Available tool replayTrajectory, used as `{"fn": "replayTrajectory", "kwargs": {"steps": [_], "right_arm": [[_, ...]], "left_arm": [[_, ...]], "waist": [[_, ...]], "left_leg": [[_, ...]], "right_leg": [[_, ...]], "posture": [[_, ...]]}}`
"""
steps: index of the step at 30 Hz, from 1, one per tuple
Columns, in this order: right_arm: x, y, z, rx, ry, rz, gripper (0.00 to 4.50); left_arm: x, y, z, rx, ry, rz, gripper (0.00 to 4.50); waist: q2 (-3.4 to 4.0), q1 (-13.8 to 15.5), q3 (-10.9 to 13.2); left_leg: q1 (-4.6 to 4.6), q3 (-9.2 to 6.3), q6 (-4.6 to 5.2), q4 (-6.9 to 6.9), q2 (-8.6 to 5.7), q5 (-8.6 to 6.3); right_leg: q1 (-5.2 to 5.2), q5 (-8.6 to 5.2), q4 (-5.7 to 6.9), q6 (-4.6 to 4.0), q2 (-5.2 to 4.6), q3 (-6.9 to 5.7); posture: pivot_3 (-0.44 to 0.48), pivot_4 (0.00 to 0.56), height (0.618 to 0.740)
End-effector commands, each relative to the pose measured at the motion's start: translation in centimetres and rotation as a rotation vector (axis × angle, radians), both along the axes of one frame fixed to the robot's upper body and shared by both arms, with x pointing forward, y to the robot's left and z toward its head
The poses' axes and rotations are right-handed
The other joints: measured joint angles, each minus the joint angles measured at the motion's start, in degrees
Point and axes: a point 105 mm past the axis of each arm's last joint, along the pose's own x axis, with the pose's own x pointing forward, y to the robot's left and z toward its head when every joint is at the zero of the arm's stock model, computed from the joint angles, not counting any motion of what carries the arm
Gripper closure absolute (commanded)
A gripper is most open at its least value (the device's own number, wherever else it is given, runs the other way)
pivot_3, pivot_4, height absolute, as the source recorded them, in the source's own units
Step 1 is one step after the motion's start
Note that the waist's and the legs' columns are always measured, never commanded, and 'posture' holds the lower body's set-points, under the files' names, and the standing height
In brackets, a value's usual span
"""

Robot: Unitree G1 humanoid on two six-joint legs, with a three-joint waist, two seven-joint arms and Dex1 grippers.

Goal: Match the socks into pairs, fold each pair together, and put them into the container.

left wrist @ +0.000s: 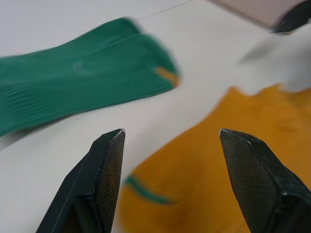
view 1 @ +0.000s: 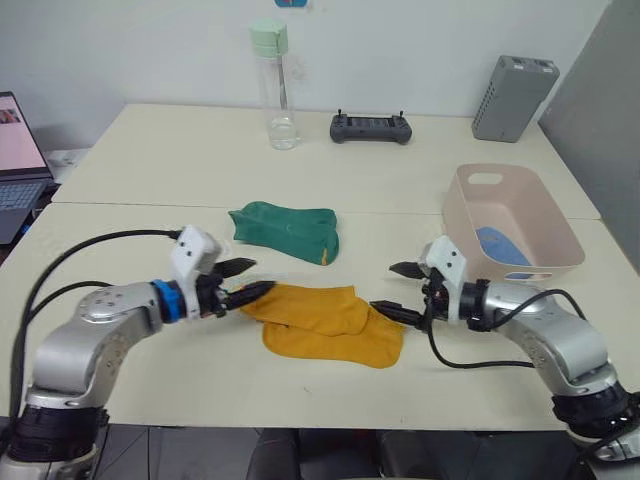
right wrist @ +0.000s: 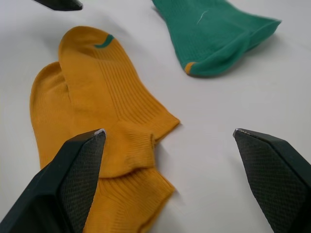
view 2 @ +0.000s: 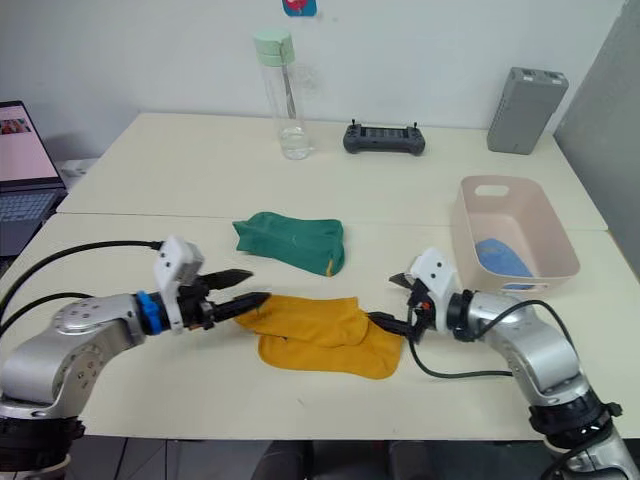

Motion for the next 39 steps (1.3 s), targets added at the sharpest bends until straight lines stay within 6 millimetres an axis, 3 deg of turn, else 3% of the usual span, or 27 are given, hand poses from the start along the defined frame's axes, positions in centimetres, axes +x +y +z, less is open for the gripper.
{"fn": "replayTrajectory", "kwargs": {"steps": [1,7,10,11,14,21,22,23,28,31,39], "right_arm": [[-0.6,1.4,0.4,-0.007,0.008,0.036,0.0],[-0.3,2.3,-0.9,-0.048,0.044,0.039,0.0],[-0.4,2.6,-1.1,-0.051,0.053,0.056,0.56],[-0.3,2.6,-1.1,-0.051,0.054,0.059,0.93],[-0.2,2.7,-1.1,-0.056,0.055,0.066,1.91],[0.1,2.3,-0.7,-0.061,0.044,0.068,4.37],[0.1,2.3,-0.6,-0.058,0.039,0.068,4.5],[0.1,2.3,-0.5,-0.057,0.035,0.07,4.5],[-0.1,2.2,-0.2,-0.047,0.031,0.078,4.5],[-0.3,2.0,1.0,-0.007,0.02,0.068,4.5],[-1.7,0.8,3.3,0.076,0.061,0.079,4.5]], "left_arm": [[0.2,1.5,-0.3,0.039,-0.022,0.047,1.3],[0.0,1.8,-2.0,0.069,0.012,0.066,1.3],[-0.2,1.2,-2.2,0.019,0.03,0.048,1.25],[-0.3,0.9,-2.3,0.016,0.038,0.038,1.25],[-0.4,0.4,-2.7,0.013,0.063,0.016,1.77],[-0.4,-0.4,-3.3,0.016,0.092,-0.022,3.93],[-0.5,-0.6,-3.3,0.011,0.093,-0.031,4.21],[-0.6,-0.7,-3.3,0.005,0.094,-0.037,4.48],[-0.6,-0.5,-2.8,-0.015,0.082,-0.029,4.48],[-0.4,-0.4,-1.3,-0.098,0.073,0.003,4.48],[-2.3,-2.3,1.5,-0.278,0.116,-0.074,4.48]], "waist": [[0.0,0.0,0.0],[0.0,0.3,0.0],[0.0,0.3,0.0],[0.0,0.3,0.0],[0.0,0.1,0.0],[0.0,0.1,0.0],[0.0,0.1,0.0],[0.0,0.1,0.0],[0.0,0.1,0.0],[0.0,0.1,0.0],[0.0,0.1,0.0]], "left_leg": [[-0.02,0.01,0.0,-0.04,0.0,0.0],[-0.15,0.0,0.0,-0.06,0.01,0.0],[-0.14,0.02,0.0,-0.06,0.01,0.0],[-0.15,0.02,0.0,-0.06,0.01,0.0],[-0.14,0.01,0.0,-0.05,0.01,0.0],[-0.14,0.01,0.0,-0.06,0.01,0.0],[-0.14,0.01,0.0,-0.06,0.01,0.0],[-0.14,0.0,0.0,-0.06,0.02,0.0],[-0.14,0.01,0.0,-0.05,0.01,0.0],[-0.14,0.0,0.0,-0.05,0.01,0.0],[-0.15,-0.01,0.0,-0.05,0.01,0.0]], "right_leg": [[-0.04,0.01,0.0,-0.04,-0.01,0.0],[-0.14,0.03,0.0,-0.1,-0.01,-0.04],[-0.13,0.02,0.01,-0.08,-0.01,-0.03],[-0.14,0.02,0.01,-0.08,-0.01,-0.03],[-0.14,0.03,0.02,-0.07,-0.01,-0.03],[-0.14,0.03,0.03,-0.07,-0.01,-0.03],[-0.14,0.03,0.03,-0.08,0.0,-0.03],[-0.14,0.03,0.03,-0.08,0.0,-0.04],[-0.13,0.03,0.03,-0.07,0.0,-0.03],[-0.13,0.03,0.04,-0.07,0.0,-0.04],[-0.1,0.02,0.05,-0.05,0.0,-0.04]], "posture": [[0.0,0.15,0.74],[0.0,0.15,0.74],[0.0,0.15,0.74],[0.0,0.15,0.74],[0.0,0.15,0.74],[0.0,0.15,0.74],[0.0,0.15,0.74],[0.0,0.15,0.74],[0.0,0.15,0.74],[0.0,0.15,0.74],[0.0,0.15,0.74]]}}
